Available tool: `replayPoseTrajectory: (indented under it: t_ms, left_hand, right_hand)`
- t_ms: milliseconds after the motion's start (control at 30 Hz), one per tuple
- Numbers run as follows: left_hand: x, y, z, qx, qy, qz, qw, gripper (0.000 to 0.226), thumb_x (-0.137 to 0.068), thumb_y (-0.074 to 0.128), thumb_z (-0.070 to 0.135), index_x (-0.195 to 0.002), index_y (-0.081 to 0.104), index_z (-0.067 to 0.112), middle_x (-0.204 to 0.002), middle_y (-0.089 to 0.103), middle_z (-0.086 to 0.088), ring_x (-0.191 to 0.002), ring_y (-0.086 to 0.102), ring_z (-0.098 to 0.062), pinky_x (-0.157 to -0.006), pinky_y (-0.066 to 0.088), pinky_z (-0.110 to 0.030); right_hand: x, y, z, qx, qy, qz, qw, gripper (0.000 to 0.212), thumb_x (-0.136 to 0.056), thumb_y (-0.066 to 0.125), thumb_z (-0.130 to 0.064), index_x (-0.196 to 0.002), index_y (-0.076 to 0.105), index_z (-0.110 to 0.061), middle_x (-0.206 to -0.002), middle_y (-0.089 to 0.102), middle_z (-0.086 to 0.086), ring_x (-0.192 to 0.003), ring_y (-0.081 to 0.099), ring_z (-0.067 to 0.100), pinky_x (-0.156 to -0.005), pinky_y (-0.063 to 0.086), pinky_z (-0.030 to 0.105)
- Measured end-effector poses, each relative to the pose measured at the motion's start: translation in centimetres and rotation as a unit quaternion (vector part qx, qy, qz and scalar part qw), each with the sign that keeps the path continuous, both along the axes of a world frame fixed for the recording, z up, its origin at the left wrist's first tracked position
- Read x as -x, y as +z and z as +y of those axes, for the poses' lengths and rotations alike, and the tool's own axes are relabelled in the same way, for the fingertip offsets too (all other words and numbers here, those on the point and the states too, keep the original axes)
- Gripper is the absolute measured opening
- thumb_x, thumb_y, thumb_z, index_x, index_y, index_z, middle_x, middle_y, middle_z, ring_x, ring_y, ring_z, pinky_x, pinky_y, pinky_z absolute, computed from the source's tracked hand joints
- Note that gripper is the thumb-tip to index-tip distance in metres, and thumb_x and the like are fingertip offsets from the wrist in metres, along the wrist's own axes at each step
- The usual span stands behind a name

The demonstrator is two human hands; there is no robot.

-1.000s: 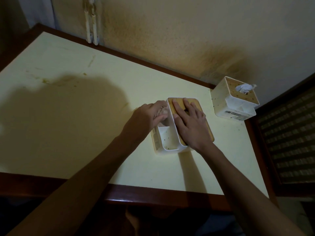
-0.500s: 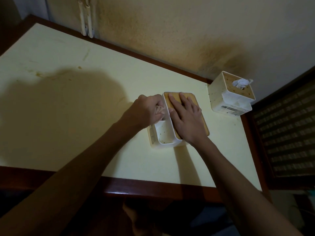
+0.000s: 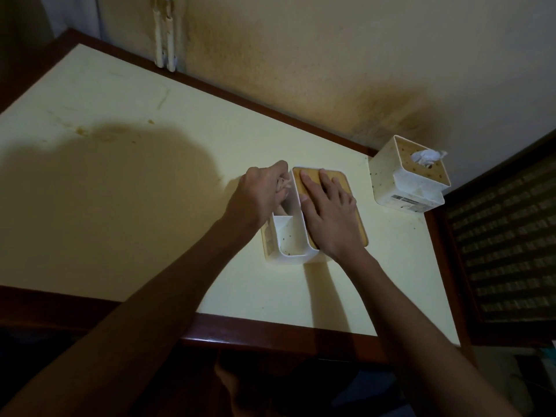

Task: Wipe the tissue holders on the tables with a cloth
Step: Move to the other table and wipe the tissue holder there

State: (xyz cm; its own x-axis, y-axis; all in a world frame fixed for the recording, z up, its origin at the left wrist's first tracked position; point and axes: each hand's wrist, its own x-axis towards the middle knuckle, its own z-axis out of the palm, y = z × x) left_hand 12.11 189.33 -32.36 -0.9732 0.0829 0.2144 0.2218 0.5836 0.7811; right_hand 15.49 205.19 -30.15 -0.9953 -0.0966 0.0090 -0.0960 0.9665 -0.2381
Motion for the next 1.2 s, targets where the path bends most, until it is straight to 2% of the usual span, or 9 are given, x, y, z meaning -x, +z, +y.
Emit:
replayPoseTrajectory:
  t_ms: [200, 333, 467, 600, 700, 800, 933, 1100, 1200]
  left_hand:
    - [-1.2, 0.1, -2.3, -0.128, -0.128, -0.026, 0.983, 0.017, -0.074, 0.079, 0.014, -0.086, 0.067, 0.011, -0.071, 0.064, 0.004, -0.063, 0.054, -0.004, -0.059, 0.039, -0.012]
    - [-2.4, 0.2, -2.5, -0.251, -0.088, -0.076, 0.961, 0.017, -0.072, 0.076, 0.022, -0.086, 0.067, 0.026, -0.077, 0.071, -0.008, -0.072, 0.064, -0.029, -0.066, 0.051, -0.035]
    - [-4.4, 1.8, -2.8, -0.362, -0.044, -0.113, 0.924, 0.019, -0.076, 0.078, 0.010, -0.087, 0.067, 0.021, -0.079, 0.073, -0.002, -0.068, 0.067, -0.016, -0.065, 0.053, -0.028]
    - [-7.4, 1.1, -2.3, -0.252, -0.056, -0.125, 0.958, 0.013, -0.077, 0.078, 0.017, -0.085, 0.067, 0.018, -0.055, 0.061, 0.018, -0.047, 0.050, 0.005, -0.050, 0.034, -0.009]
    - [-8.5, 0.8, -1.0, -0.169, 0.009, -0.035, 0.985, 0.015, -0.076, 0.077, 0.013, -0.087, 0.068, 0.017, -0.080, 0.065, 0.014, -0.062, 0.054, 0.008, -0.057, 0.035, -0.003]
    - [-7.8, 0.8, 0.2, -0.150, 0.042, 0.024, 0.987, 0.017, -0.074, 0.075, 0.004, -0.089, 0.069, 0.011, -0.095, 0.061, -0.001, -0.078, 0.058, -0.004, -0.068, 0.038, -0.002]
    - [-6.9, 1.3, 1.0, -0.099, 0.051, 0.001, 0.994, 0.017, -0.078, 0.074, 0.012, -0.095, 0.072, 0.011, -0.101, 0.058, -0.001, -0.083, 0.053, -0.006, -0.074, 0.037, -0.006]
    - [-6.6, 1.0, -1.0, -0.051, -0.066, 0.021, 0.996, 0.027, -0.076, 0.075, 0.019, -0.099, 0.075, 0.007, -0.100, 0.065, -0.011, -0.085, 0.062, -0.016, -0.078, 0.035, -0.005]
    - [-7.6, 0.8, -1.1, -0.034, -0.090, -0.022, 0.995, 0.027, -0.083, 0.072, 0.019, -0.107, 0.072, 0.006, -0.101, 0.064, -0.003, -0.090, 0.063, -0.012, -0.074, 0.042, -0.008]
  right_hand:
    - [0.0, 0.0, 0.0, 0.013, -0.006, -0.001, 1.000, 0.054, -0.095, 0.016, -0.052, -0.148, 0.021, -0.043, -0.160, 0.011, -0.006, -0.147, 0.005, 0.019, -0.115, 0.004, 0.049]
    - [0.1, 0.0, 0.0, 0.009, -0.006, -0.003, 1.000, 0.050, -0.098, 0.019, -0.049, -0.148, 0.020, -0.043, -0.160, 0.010, -0.006, -0.147, 0.006, 0.019, -0.115, 0.004, 0.048]
    - [0.1, 0.1, 0.3, 0.039, -0.007, -0.005, 0.999, 0.051, -0.096, 0.016, -0.049, -0.146, 0.023, -0.046, -0.160, 0.013, -0.008, -0.146, 0.007, 0.018, -0.116, 0.004, 0.046]
    - [0.2, 0.5, 0.5, 0.048, -0.007, -0.011, 0.999, 0.055, -0.092, 0.014, -0.047, -0.146, 0.025, -0.045, -0.159, 0.014, -0.007, -0.146, 0.009, 0.018, -0.116, 0.005, 0.044]
    - [0.3, 0.6, 0.4, 0.047, -0.008, -0.020, 0.999, 0.056, -0.091, 0.015, -0.047, -0.146, 0.026, -0.045, -0.160, 0.014, -0.007, -0.145, 0.009, 0.018, -0.115, 0.004, 0.041]
    - [0.4, 0.4, 0.4, 0.045, -0.008, -0.016, 0.999, 0.050, -0.096, 0.020, -0.044, -0.146, 0.027, -0.045, -0.160, 0.014, -0.008, -0.145, 0.009, 0.018, -0.115, 0.003, 0.042]
    - [0.3, 0.4, 0.4, 0.048, -0.009, -0.011, 0.999, 0.053, -0.093, 0.019, -0.045, -0.145, 0.028, -0.045, -0.159, 0.015, -0.007, -0.146, 0.010, 0.019, -0.115, 0.005, 0.044]
    - [0.4, 0.5, 0.4, 0.038, -0.009, -0.006, 0.999, 0.054, -0.093, 0.018, -0.045, -0.146, 0.027, -0.044, -0.159, 0.016, -0.006, -0.146, 0.011, 0.020, -0.116, 0.005, 0.046]
    - [0.3, 0.3, 0.2, 0.026, 0.005, -0.003, 1.000, 0.055, -0.092, 0.016, -0.046, -0.146, 0.027, -0.044, -0.159, 0.016, -0.006, -0.146, 0.011, 0.021, -0.116, 0.007, 0.045]
